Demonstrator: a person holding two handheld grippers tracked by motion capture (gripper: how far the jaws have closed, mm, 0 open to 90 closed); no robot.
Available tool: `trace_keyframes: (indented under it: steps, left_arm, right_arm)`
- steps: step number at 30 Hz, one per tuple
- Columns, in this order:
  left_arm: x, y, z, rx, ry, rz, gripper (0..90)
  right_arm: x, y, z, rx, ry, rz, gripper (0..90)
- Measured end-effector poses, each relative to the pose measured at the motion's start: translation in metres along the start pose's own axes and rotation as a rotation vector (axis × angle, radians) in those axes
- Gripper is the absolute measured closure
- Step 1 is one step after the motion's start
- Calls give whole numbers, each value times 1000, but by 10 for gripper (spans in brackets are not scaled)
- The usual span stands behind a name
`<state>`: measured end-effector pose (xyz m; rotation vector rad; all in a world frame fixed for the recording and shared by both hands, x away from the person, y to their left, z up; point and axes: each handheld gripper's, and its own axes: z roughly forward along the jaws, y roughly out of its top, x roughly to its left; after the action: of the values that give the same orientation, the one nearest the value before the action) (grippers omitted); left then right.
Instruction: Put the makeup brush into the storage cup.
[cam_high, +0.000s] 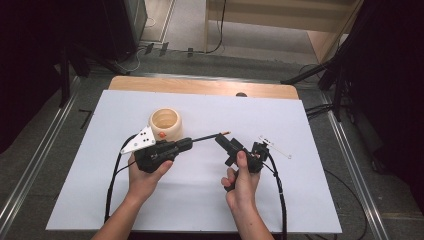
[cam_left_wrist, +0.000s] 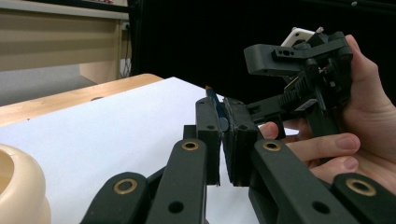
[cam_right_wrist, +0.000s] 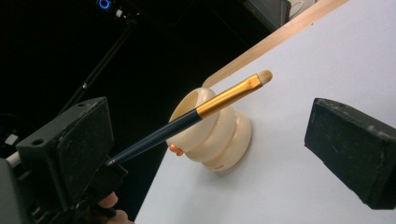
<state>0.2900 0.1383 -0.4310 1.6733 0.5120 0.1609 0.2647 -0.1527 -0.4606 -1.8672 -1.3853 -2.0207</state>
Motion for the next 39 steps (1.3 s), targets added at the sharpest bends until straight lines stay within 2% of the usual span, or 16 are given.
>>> trace_keyframes:
  steps: [13,24,27,30,39]
  left_arm:
    - [-2,-1,2,-2,-1,6,871]
    - [-3,-2,2,-4,-1,8,870]
    - [-3,-2,2,-4,-1,10,870]
    - [-4,-2,2,-5,1,12,870]
    - [-4,-2,2,-12,4,17,870]
  right_arm:
    - [2,-2,8,-24,22,109,76]
    - [3,-2,12,-34,40,174,288]
    - [3,-2,13,-27,43,201,397]
    - [2,-2,14,-29,40,223,465]
    - [0,-1,15,-28,69,264,550]
